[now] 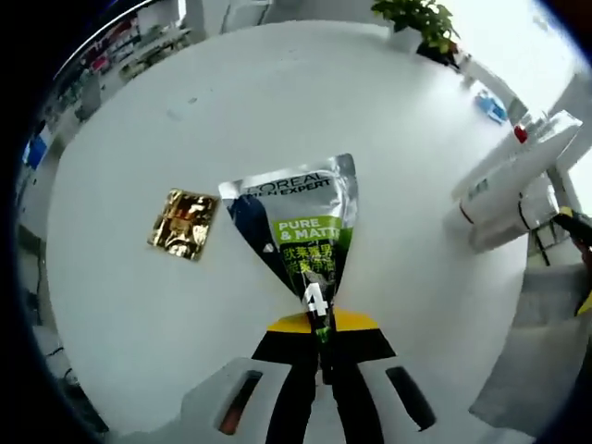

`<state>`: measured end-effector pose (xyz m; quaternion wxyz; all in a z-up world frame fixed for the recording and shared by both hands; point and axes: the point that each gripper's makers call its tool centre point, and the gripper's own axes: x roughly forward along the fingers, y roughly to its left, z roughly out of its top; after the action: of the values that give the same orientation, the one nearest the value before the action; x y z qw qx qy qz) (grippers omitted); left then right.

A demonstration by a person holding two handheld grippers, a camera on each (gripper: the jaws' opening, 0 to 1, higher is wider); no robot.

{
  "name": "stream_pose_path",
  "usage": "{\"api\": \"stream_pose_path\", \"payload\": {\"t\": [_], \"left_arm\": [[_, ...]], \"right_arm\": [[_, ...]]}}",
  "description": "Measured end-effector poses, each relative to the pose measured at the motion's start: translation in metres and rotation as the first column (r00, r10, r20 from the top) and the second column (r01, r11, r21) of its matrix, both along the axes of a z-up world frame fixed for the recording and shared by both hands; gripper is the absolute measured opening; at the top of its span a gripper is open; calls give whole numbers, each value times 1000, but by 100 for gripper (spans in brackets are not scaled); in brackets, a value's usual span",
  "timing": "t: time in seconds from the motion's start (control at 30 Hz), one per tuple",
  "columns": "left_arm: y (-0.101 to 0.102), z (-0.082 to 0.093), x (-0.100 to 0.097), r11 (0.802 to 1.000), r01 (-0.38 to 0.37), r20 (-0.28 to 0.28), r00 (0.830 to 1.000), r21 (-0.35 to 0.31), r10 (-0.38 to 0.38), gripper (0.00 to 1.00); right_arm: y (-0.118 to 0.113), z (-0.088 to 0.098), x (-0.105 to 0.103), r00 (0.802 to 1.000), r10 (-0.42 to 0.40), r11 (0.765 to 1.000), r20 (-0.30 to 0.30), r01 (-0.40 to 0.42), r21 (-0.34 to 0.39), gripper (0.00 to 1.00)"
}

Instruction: Arrange the skincare products in the storage area until every visible bottle or jar stands upright without overlapping.

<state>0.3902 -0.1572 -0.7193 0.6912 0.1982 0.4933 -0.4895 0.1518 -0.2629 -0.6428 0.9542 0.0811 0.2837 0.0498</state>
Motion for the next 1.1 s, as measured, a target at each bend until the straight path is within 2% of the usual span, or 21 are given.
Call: {"api": "stream_pose_path", "payload": {"t": [0.07, 0.17, 0.4, 0.5, 0.63, 0.87, 1.1], "left_arm": [[1, 8, -7, 998, -44, -29, 999, -51, 43, 0], [5, 18, -17, 992, -91, -43, 995, -88, 87, 0], [21, 35, -40, 984, -118, -30, 993, -133, 115, 0], [26, 40, -48, 973, -162, -50, 987, -167, 156, 0], [31, 50, -61, 961, -186, -51, 983, -206, 179, 0], [42, 72, -80, 919, -262, -61, 965, -296, 256, 0], [45, 91, -104, 881, -283, -65, 958, -379, 280, 0]], "right_arm": [[1, 1, 0, 1000, 5, 1000, 4, -5, 2, 87], [5, 2, 1, 999, 31, 999, 7, -31, 6, 87], [18, 2, 0, 995, 102, 995, 5, -102, -7, 86], [21, 3, 0, 993, 120, 993, 7, -120, 4, 86], [27, 6, 2, 990, 142, 990, 15, -142, 22, 85], [49, 11, 5, 972, 233, 971, 12, -233, 50, 84], [66, 40, 32, 965, 242, 951, 102, -257, 173, 80]]}}
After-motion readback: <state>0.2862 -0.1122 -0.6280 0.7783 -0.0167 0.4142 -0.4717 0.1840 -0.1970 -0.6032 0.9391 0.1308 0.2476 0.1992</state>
